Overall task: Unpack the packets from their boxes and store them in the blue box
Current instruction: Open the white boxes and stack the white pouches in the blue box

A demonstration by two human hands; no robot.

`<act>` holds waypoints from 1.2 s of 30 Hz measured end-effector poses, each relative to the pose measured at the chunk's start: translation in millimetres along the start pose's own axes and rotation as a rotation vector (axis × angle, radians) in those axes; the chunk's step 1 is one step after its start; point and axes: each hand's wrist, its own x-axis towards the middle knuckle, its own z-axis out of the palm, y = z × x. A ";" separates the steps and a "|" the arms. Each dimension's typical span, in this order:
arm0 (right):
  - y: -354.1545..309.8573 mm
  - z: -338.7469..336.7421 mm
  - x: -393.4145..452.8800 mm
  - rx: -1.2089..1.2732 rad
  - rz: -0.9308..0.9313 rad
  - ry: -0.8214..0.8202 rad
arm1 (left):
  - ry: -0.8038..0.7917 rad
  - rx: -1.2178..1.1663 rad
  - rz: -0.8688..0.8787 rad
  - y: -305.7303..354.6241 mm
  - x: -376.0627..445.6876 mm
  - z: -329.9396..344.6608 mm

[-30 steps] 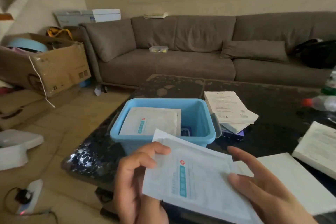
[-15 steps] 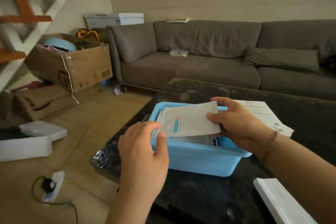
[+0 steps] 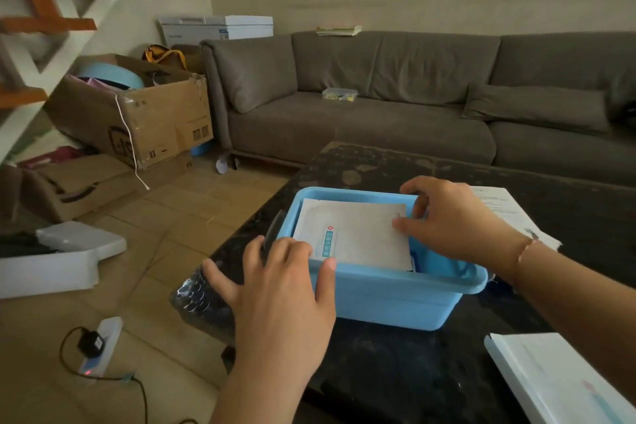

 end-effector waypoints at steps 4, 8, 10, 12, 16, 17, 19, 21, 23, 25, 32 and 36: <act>3.9 -0.5 -1.5 -0.184 -0.304 -0.168 | 0.003 0.012 0.002 1.2 -0.2 -0.1; 8.4 4.6 0.6 -0.192 -0.288 -0.374 | 0.010 0.019 0.000 1.7 -0.2 1.1; 10.4 6.1 1.9 -0.228 -0.297 -0.423 | 0.019 0.025 0.004 1.1 0.0 2.7; 11.8 5.6 3.4 -0.251 -0.290 -0.477 | 0.025 0.027 -0.001 0.5 0.4 3.3; 12.7 7.3 7.5 -0.212 -0.299 -0.502 | 0.036 -0.003 -0.008 2.0 -0.2 1.3; 12.7 5.1 7.8 -0.202 -0.310 -0.465 | 0.049 -0.012 -0.001 2.6 -0.3 2.0; 14.5 -5.2 0.2 -0.155 -0.309 -0.340 | 0.113 -0.052 0.042 1.3 -0.3 5.7; 25.5 -17.4 -26.6 -0.027 -0.312 -0.076 | 0.238 -0.127 0.148 0.4 -2.8 10.6; 46.4 -20.5 -73.2 0.118 -0.349 0.238 | 0.399 -0.281 0.299 3.9 -10.2 17.6; 78.5 -9.7 -125.3 0.143 -0.384 0.402 | 0.479 -0.490 0.505 13.0 -22.4 24.6; 155.5 39.2 -203.8 -0.314 -0.383 0.083 | -0.050 -0.345 1.178 43.5 -47.8 85.9; 145.2 37.1 -200.5 -0.248 -0.306 0.116 | -0.221 -0.254 1.248 58.0 -50.8 116.4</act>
